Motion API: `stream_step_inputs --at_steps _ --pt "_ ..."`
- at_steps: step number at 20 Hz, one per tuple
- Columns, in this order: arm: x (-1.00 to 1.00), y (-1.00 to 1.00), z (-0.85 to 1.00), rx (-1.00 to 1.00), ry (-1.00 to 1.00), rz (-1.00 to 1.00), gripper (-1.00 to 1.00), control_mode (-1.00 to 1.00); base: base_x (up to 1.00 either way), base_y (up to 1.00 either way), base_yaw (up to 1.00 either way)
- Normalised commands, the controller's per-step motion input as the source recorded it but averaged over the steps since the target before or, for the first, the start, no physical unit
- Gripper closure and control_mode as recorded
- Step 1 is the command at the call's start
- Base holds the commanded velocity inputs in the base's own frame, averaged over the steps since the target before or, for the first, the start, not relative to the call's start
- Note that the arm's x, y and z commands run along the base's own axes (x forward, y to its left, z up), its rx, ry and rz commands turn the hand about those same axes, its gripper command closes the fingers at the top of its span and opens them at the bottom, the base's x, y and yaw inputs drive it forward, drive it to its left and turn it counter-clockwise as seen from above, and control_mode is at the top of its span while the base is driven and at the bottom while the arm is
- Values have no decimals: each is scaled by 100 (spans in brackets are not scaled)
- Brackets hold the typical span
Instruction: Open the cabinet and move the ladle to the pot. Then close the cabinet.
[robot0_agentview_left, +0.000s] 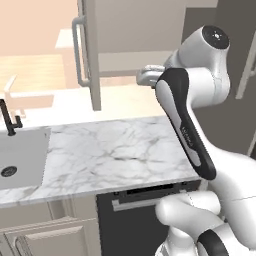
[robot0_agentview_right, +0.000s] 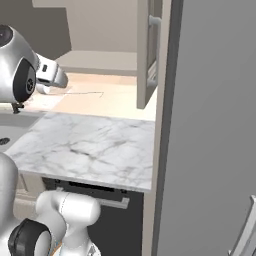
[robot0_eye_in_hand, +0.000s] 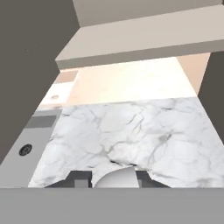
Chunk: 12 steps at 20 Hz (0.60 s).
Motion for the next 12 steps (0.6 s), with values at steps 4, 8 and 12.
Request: stream_step_inputs --at_steps 4,8,12 --pt "0 0 0 0 0 0 100 100 -100 0 0" --pt "0 0 0 0 0 0 100 100 -80 9 1" --pt "0 0 0 0 0 0 100 100 -32 31 28"
